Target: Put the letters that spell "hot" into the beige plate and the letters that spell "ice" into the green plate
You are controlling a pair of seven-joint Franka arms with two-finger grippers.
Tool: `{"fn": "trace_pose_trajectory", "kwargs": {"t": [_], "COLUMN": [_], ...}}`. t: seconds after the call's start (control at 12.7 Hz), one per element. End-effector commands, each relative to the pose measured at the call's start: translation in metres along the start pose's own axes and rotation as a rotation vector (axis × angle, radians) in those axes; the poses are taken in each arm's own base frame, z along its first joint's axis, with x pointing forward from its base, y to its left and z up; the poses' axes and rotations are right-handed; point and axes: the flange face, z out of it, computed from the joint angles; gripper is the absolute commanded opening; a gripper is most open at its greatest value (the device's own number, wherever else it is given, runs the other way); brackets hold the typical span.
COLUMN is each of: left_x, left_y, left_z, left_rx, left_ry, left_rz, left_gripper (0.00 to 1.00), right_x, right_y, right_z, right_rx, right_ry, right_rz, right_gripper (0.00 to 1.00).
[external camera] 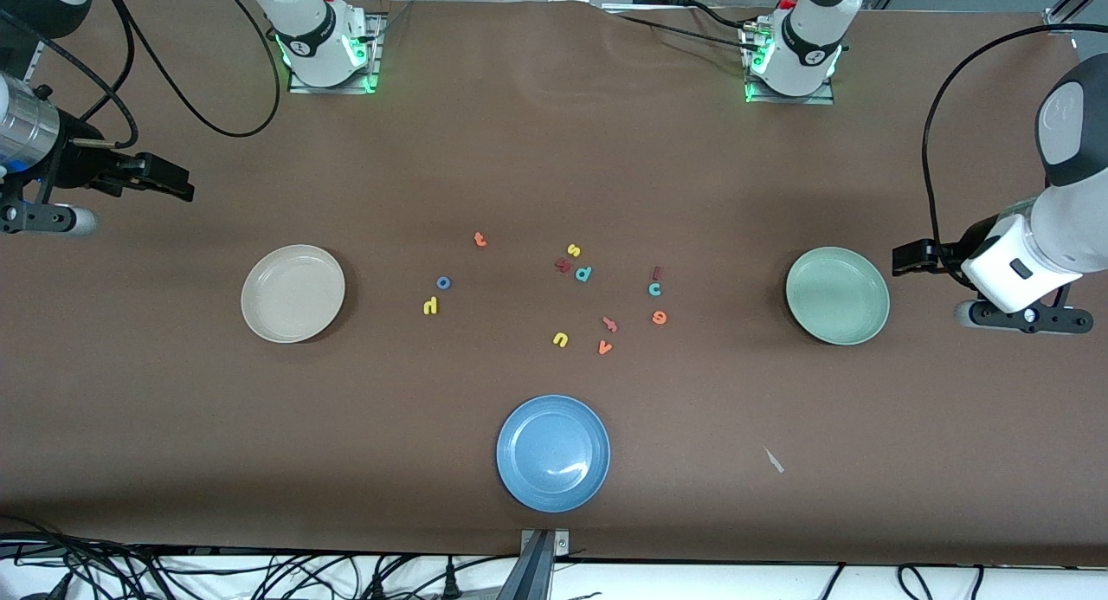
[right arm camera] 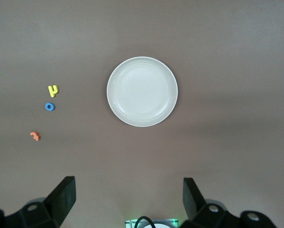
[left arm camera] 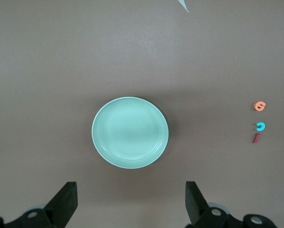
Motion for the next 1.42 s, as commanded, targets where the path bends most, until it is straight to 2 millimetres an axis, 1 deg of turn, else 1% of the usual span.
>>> {"fn": "trace_pose_trajectory", "kwargs": {"t": [0.0, 0.16, 0.24, 0.31, 0.47, 0.55, 0.63, 0.71, 0.79, 0.87, 0.94, 1.1, 1.18, 1.34], "left_x": [-0.003, -0.003, 0.001, 0.006, 0.016, 0.02, 0.026, 0.036, 0.042, 0.048, 0.054, 0.065, 0.071, 0.076], "left_y": [-0.002, 0.007, 0.018, 0.04, 0.072, 0.086, 0.103, 0.111, 0.14, 0.165, 0.188, 0.225, 0.239, 0.26], "left_z": [0.0, 0.001, 0.006, 0.009, 0.031, 0.043, 0.054, 0.057, 0.072, 0.095, 0.117, 0.164, 0.187, 0.227], "left_rx": [-0.013, -0.01, -0.009, -0.002, 0.007, -0.023, -0.088, -0.133, -0.136, -0.12, -0.117, -0.114, -0.114, -0.108], "left_ry": [-0.008, -0.01, -0.019, -0.021, -0.046, -0.068, -0.074, -0.042, -0.031, -0.047, -0.042, -0.029, -0.024, -0.022], "left_rz": [0.012, 0.011, -0.012, -0.044, -0.113, -0.134, -0.185, -0.28, -0.341, -0.387, -0.431, -0.519, -0.559, -0.635], "left_gripper": [1.0, 1.0, 1.0, 1.0, 1.0, 1.0, 1.0, 1.0, 1.0, 1.0, 1.0, 0.99, 0.99, 0.98], "right_x": [-0.005, -0.005, -0.005, -0.005, -0.004, -0.004, -0.003, -0.002, -0.002, -0.001, 0.001, 0.003, 0.004, 0.014], "right_y": [0.003, 0.004, 0.003, 0.003, 0.003, 0.003, 0.002, 0.002, 0.002, 0.002, 0.001, -0.004, -0.005, -0.011], "right_z": [-0.007, -0.006, -0.007, -0.007, -0.006, -0.008, -0.007, -0.006, -0.007, -0.005, -0.003, -0.001, -0.003, 0.003], "right_rx": [0.0, 0.0, 0.0, 0.001, 0.002, 0.003, 0.003, 0.003, 0.004, 0.004, 0.007, 0.048, 0.049, 0.051], "right_ry": [-0.003, -0.006, -0.005, -0.002, 0.0, 0.006, 0.007, 0.007, 0.012, 0.012, 0.01, 0.012, 0.024, 0.044], "right_rz": [-0.015, -0.014, -0.014, -0.014, -0.014, -0.011, -0.011, -0.01, -0.009, -0.006, -0.006, -0.007, -0.004, -0.007], "right_gripper": [1.0, 1.0, 1.0, 1.0, 1.0, 1.0, 1.0, 1.0, 1.0, 1.0, 1.0, 1.0, 1.0, 1.0]}}
